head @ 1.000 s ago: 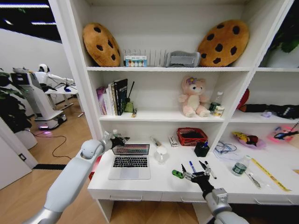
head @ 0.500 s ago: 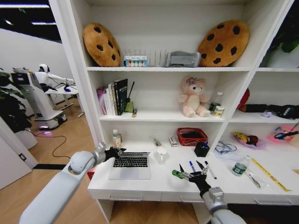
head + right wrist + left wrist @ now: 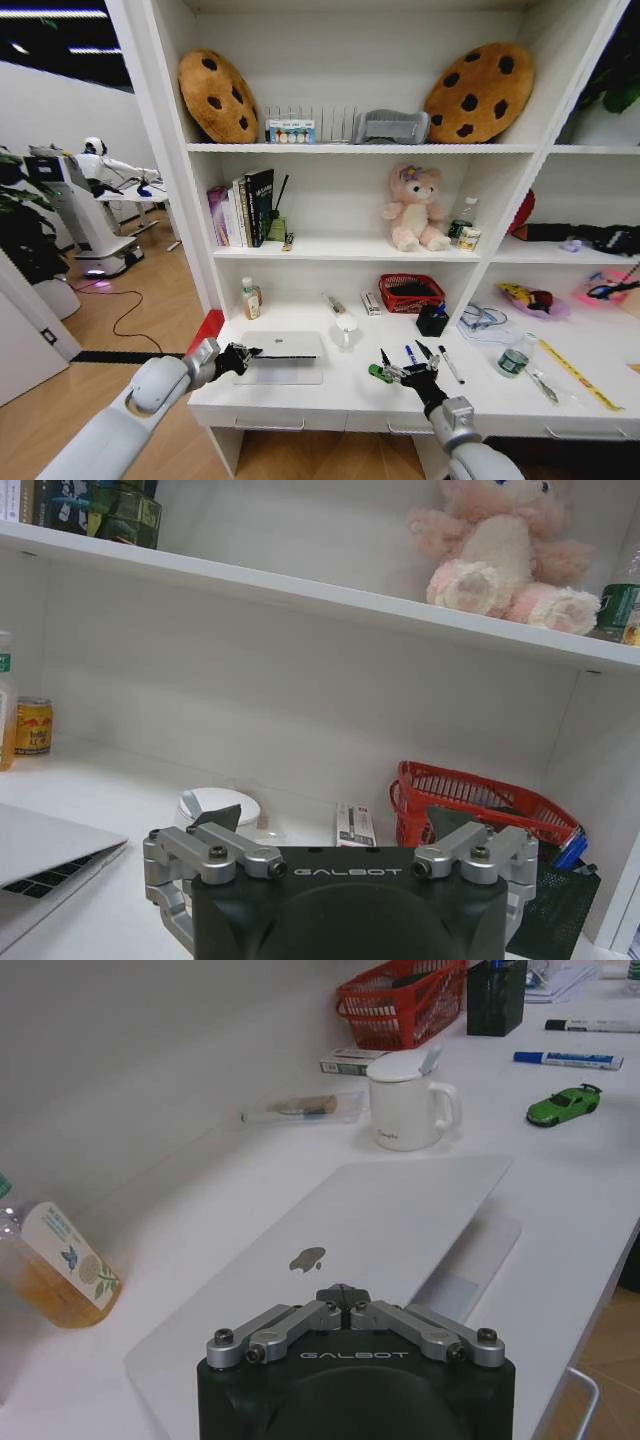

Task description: Organize the objects on the table.

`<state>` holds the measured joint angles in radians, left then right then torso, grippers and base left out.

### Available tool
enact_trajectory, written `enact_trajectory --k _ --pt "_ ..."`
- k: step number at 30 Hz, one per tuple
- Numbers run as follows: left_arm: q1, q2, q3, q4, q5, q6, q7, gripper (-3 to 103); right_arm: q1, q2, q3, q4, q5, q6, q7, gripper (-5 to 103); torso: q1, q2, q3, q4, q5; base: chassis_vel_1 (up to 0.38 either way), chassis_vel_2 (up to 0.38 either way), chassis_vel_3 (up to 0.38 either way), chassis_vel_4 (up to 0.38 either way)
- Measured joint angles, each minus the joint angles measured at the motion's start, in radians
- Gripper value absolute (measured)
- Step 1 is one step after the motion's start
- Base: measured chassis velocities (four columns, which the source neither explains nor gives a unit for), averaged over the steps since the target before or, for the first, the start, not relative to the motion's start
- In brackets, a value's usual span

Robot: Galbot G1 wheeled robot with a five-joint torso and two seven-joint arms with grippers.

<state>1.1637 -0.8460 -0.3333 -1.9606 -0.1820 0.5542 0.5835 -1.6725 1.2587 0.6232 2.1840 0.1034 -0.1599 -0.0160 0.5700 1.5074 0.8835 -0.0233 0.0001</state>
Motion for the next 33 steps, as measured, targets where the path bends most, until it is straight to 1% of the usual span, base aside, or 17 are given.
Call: enact_trajectory --k 5,7,8,9,10,11,12,13,15,16,18,19,20,21,24,29,33 --pt "0.015 -0.028 0.032 0.021 0.022 -0.043 -0.003 0 -0.003 0.0 0.004 -0.003 0.002 0.007 0.0 100 0.0 0.0 0.0 0.0001 -0.0001 0.0 0.0 0.0 0.0" --pt "0.015 -0.073 0.034 0.035 -0.013 -0.064 -0.068 0 -0.011 0.0 0.009 0.002 0.006 0.008 0.002 100 0.0 0.0 0.0 0.0002 0.0001 0.0 0.0 0.0 0.0" --pt "0.015 -0.073 0.034 0.035 -0.013 -0.064 -0.068 0 -0.011 0.0 0.009 0.002 0.006 0.008 0.002 100 0.0 0.0 0.0 0.0002 0.0001 0.0 0.0 0.0 0.0" --pt "-0.001 -0.103 0.023 0.043 -0.049 -0.093 -0.12 0 -0.014 -0.001 0.013 0.009 0.011 0.008 0.005 100 0.0 0.0 0.0 0.0001 0.0 0.0 0.0 0.0 0.0" --pt "-0.001 -0.103 0.023 0.043 -0.049 -0.093 -0.12 0 -0.014 -0.001 0.013 0.009 0.011 0.008 0.005 100 0.0 0.0 0.0 0.0001 0.0 0.0 0.0 0.0 0.0" --pt "-0.012 -0.123 0.013 0.05 -0.076 -0.124 -0.163 0 -0.015 -0.002 0.015 0.014 0.013 0.007 0.009 100 0.0 0.0 0.0 0.0 0.0 0.0 0.0 0.0 0.0" --pt "-0.026 -0.158 -0.006 0.056 -0.121 -0.174 -0.254 0 -0.015 -0.003 0.017 0.021 0.019 0.003 0.016 100 0.0 0.0 0.0 -0.0003 0.0 0.0 0.0 0.0 0.0" --pt "-0.026 -0.158 -0.006 0.056 -0.121 -0.174 -0.254 0 -0.015 -0.003 0.017 0.021 0.019 0.003 0.016 100 0.0 0.0 0.0 -0.0003 0.0 0.0 0.0 0.0 0.0" --pt "-0.015 -0.22 -0.048 0.045 -0.174 -0.219 -0.437 0 -0.014 -0.004 0.017 0.037 0.027 -0.01 0.026 100 0.0 0.0 0.0 -0.0003 0.0001 0.0 0.0 0.0 0.0" --pt "-0.015 -0.22 -0.048 0.045 -0.174 -0.219 -0.437 0 -0.014 -0.004 0.017 0.037 0.027 -0.01 0.026 100 0.0 0.0 0.0 -0.0003 0.0001 0.0 0.0 0.0 0.0" --pt "0.048 -0.279 -0.079 0.005 -0.231 -0.265 -0.599 -2 -0.012 -0.006 0.015 0.05 0.031 -0.019 0.031 100 0.0 0.0 0.0 0.0002 0.0 0.0 0.0 0.0 0.0" --pt "0.048 -0.279 -0.079 0.005 -0.231 -0.265 -0.599 -2 -0.012 -0.006 0.015 0.05 0.031 -0.019 0.031 100 0.0 0.0 0.0 0.0002 0.0 0.0 0.0 0.0 0.0" --pt "0.111 -0.306 -0.093 -0.03 -0.254 -0.291 -0.658 3 -0.012 -0.009 0.014 0.057 0.036 -0.025 0.031 100 0.0 0.0 0.0 0.0003 0.0 0.0 0.0 0.0 0.0" --pt "0.111 -0.306 -0.093 -0.03 -0.254 -0.291 -0.658 3 -0.012 -0.009 0.014 0.057 0.036 -0.025 0.031 100 0.0 0.0 0.0 0.0003 0.0 0.0 0.0 0.0 0.0" --pt "0.226 -0.343 -0.118 -0.097 -0.225 -0.372 -0.749 19 -0.013 -0.016 0.015 0.069 0.04 -0.031 0.033 100 0.0 0.0 0.0 0.0004 -0.0001 0.0 0.0 0.0 0.0" --pt "0.273 -0.351 -0.14 -0.176 -0.233 -0.386 -0.771 36 -0.027 -0.013 0.015 0.081 0.04 -0.032 0.034 100 0.0 0.0 0.0 0.0002 0.0001 0.0 0.0 0.0 0.0" --pt "0.294 -0.35 -0.153 -0.222 -0.233 -0.381 -0.752 46 -0.046 -0.007 0.021 0.092 0.039 -0.031 0.036 100 0.0 0.0 0.0 -0.0001 0.0 0.0 0.0 0.0 0.0"
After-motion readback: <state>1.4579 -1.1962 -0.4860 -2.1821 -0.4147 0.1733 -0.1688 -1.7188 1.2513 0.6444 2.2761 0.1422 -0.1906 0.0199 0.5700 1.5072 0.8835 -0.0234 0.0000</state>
